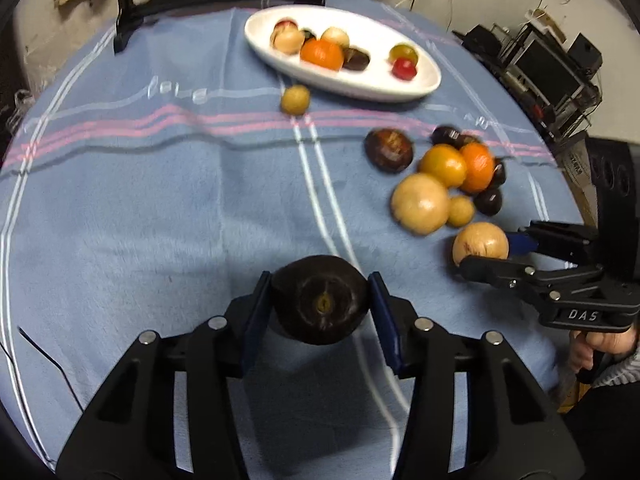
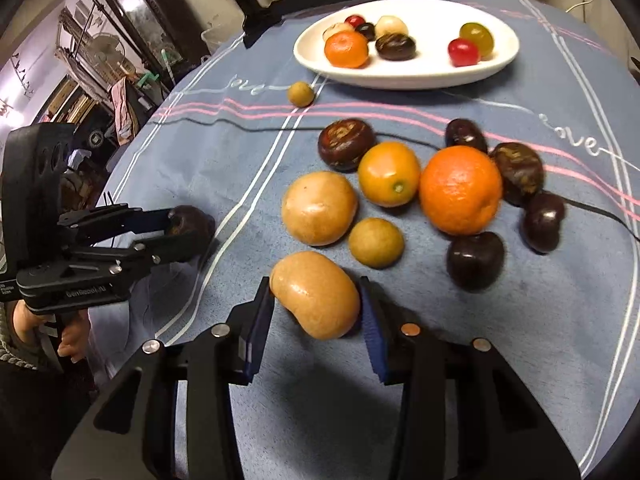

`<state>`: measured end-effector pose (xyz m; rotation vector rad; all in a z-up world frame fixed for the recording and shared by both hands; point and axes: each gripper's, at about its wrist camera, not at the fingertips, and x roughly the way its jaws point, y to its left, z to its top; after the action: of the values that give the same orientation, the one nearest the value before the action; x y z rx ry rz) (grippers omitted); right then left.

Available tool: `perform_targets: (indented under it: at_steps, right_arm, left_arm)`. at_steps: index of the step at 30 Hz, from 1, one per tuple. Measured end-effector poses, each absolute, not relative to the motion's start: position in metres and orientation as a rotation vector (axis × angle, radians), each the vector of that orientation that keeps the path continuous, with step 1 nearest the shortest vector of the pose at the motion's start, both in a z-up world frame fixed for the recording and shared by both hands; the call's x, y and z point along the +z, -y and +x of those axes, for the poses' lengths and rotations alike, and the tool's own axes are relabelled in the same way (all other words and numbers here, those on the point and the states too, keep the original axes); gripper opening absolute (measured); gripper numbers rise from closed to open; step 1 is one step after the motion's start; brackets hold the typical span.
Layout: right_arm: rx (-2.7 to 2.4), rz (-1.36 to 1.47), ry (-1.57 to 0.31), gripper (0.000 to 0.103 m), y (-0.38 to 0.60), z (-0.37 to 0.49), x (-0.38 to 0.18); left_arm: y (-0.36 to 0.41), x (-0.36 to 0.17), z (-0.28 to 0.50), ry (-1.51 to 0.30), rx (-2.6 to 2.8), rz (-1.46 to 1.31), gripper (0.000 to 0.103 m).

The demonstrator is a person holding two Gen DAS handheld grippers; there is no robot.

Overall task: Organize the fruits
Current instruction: 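Carry both fruits onto the white plate and open both tools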

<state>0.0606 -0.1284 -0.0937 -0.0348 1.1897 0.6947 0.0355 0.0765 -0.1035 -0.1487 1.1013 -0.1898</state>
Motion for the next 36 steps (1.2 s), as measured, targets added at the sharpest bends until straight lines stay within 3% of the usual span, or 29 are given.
perform_targets:
  at_steps: [11,17,26,29,30,31,36]
  right_arm:
    - [0.588,-0.014,-0.977,0.043,0.16,0.158,-0.01]
    - [0.547,0.038,-0.982,0.043,0.16,0.252,-0.03]
    - [0.54,0.074,-1.054,0.043,0.133,0.336,-0.087]
    - [0.513,0.05,-1.053,0.047,0.126,0.347,-0.094]
    - [0.512,0.044,-1.055,0.058,0.124,0.35,-0.095]
    - [0.507,0.041,-1.04,0.062,0.125,0.348,-0.093]
    - [0.508,0.11,-0.994,0.063,0.147,0.327,-0.074]
  left_arm:
    - [-0.028,-0.031,0.144,-0.934,-0.293,-0.111,0.049]
    - [0.0,-0.065,0.203,-0.99,-0.271,-0.097,0.049]
    - [0.004,-0.102,0.233,-1.051,-0.245,-0.075,0.049]
    - [0.001,-0.108,0.238,-1.065,-0.235,-0.077,0.05]
    - [-0.002,-0.107,0.238,-1.059,-0.23,-0.087,0.051]
    - [-0.003,-0.106,0.238,-1.056,-0.229,-0.093,0.052]
    - [-0.011,-0.089,0.227,-1.017,-0.217,-0.11,0.062]
